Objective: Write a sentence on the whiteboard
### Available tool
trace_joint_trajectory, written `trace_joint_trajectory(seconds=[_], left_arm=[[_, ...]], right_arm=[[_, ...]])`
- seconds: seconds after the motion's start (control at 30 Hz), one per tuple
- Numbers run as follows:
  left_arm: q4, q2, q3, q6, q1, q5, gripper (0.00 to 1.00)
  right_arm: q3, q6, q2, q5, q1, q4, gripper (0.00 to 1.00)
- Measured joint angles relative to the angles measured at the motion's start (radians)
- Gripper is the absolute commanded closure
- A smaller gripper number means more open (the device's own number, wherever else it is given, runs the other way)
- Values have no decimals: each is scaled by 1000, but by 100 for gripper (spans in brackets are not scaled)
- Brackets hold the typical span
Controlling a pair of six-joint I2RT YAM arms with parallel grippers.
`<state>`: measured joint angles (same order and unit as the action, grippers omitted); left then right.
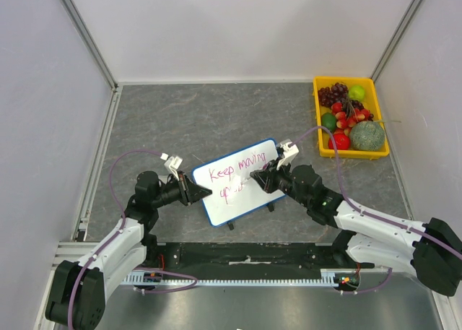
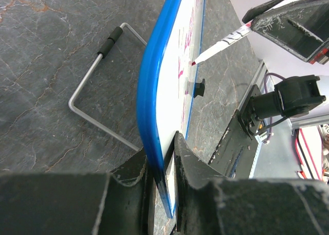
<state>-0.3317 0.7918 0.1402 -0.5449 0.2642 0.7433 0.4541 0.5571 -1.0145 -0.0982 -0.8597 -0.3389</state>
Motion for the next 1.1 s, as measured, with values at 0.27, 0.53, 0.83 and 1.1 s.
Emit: trace_joint_trajectory(seconds=[0.27,0.53,0.83,1.1], left_arm=[[0,0,0,0,0,0,98],[0,0,0,0,0,0,98],[0,0,0,0,0,0,98],[0,0,0,0,0,0,98]], right_arm=[[-20,1,2,24,0,-4,100],[-32,2,8,32,0,-4,100],[-38,0,22,31,0,7,100],[-37,-5,42,29,0,40,100]])
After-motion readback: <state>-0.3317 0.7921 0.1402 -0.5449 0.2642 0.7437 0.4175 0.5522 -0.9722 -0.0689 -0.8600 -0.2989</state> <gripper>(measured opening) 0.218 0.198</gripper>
